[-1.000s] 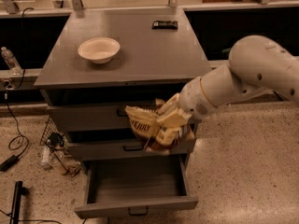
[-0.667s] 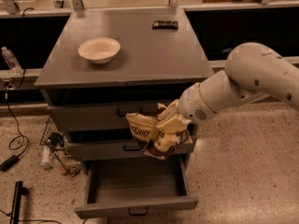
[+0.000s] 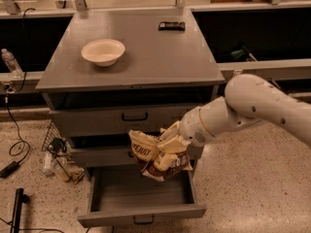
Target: Place brown chip bag into bottom drawer
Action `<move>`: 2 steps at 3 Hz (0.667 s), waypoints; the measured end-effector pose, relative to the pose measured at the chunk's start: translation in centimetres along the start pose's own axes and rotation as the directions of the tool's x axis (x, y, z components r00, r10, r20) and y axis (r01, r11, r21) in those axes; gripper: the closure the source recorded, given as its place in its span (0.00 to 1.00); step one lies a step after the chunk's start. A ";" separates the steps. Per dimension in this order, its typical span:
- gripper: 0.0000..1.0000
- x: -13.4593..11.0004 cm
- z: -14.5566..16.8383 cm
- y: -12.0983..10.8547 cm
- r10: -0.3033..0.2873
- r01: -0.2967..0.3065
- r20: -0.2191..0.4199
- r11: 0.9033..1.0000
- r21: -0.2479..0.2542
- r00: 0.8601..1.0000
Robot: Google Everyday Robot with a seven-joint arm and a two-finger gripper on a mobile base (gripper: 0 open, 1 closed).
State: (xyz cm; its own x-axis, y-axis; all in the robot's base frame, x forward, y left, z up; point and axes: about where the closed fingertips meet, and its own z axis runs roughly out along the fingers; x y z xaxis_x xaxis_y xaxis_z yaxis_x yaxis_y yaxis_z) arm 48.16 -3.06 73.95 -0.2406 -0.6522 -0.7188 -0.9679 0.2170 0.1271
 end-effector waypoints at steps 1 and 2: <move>1.00 5.8 7.4 -1.4 -0.013 0.013 -0.002 1.000 -0.029 1.000; 1.00 13.3 17.2 -4.7 -0.055 0.050 -0.071 0.996 -0.072 0.996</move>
Offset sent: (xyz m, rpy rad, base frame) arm 0.0562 0.0437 -0.3345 -0.1402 0.0208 0.1749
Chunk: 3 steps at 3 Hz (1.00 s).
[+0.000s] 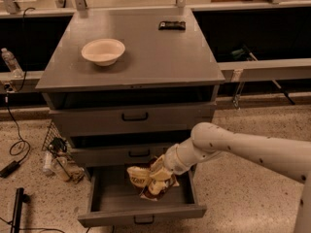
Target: Place brown chip bag into bottom drawer
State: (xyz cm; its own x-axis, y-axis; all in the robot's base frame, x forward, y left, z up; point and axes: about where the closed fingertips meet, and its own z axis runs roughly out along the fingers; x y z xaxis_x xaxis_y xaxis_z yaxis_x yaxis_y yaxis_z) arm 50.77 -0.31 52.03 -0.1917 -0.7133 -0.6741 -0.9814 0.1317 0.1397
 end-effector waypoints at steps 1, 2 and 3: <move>1.00 -0.1 0.5 1.0 0.015 -0.014 0.010 1.000 -0.027 1.000; 1.00 0.7 1.5 0.6 0.038 -0.038 0.012 0.999 -0.005 0.999; 1.00 3.2 4.8 -2.3 0.051 -0.054 0.064 0.997 0.056 0.997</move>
Offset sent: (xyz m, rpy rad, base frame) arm -0.0008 0.0058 -0.0486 0.0126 0.0324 -0.0923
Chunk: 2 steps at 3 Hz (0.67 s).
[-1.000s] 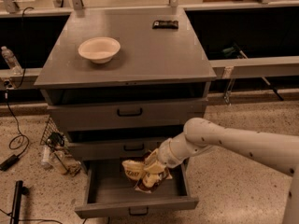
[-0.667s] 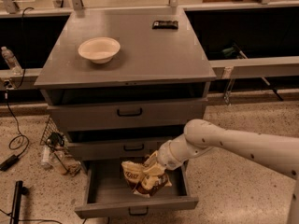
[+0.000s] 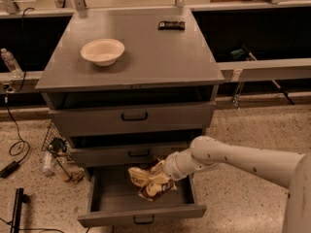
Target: Place brown chip bag into bottom drawer
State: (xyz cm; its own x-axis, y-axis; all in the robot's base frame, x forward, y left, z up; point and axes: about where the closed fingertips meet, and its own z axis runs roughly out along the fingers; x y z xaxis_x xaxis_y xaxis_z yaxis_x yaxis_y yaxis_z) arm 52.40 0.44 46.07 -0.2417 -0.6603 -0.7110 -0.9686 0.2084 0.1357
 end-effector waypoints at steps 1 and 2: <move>1.00 2.9 4.0 -2.5 0.000 -0.001 0.024 1.000 0.024 1.000; 0.85 6.1 8.5 -4.7 0.030 -0.030 0.017 0.999 0.018 0.999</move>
Offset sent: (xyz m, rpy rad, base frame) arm 0.0575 0.0143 -0.1858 -0.0008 0.0538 -0.0643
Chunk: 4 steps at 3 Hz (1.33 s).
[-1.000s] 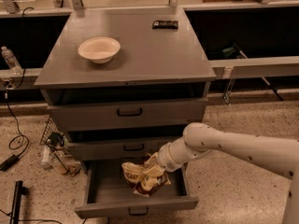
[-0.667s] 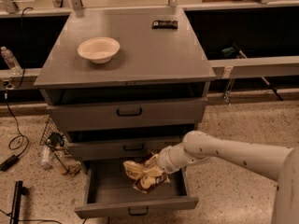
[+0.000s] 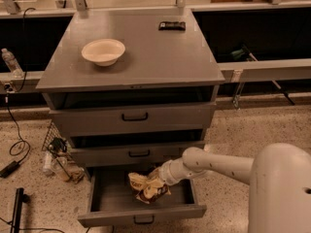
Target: Place brown chip bag into bottom drawer
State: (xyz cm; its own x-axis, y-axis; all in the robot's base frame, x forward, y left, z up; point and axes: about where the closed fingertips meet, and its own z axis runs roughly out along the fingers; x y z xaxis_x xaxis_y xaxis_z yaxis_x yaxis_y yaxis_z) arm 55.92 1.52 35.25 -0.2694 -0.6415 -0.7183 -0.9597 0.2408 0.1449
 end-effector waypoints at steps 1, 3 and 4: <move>0.62 2.6 2.9 -1.7 0.035 -0.035 -0.006 0.999 0.034 0.999; 0.15 4.9 2.0 -2.8 0.163 -0.163 0.011 0.973 0.160 0.986; 0.00 5.9 -2.0 -2.1 0.244 -0.239 0.016 0.935 0.261 0.970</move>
Offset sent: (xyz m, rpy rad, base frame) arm 0.0289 -0.0137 -0.0644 -0.0136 -0.0055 -0.2190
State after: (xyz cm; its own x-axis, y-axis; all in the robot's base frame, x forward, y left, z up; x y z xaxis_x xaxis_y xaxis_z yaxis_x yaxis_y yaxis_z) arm 56.24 -4.20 32.05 -0.4940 -0.5517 -0.6720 -0.8122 0.5687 0.1301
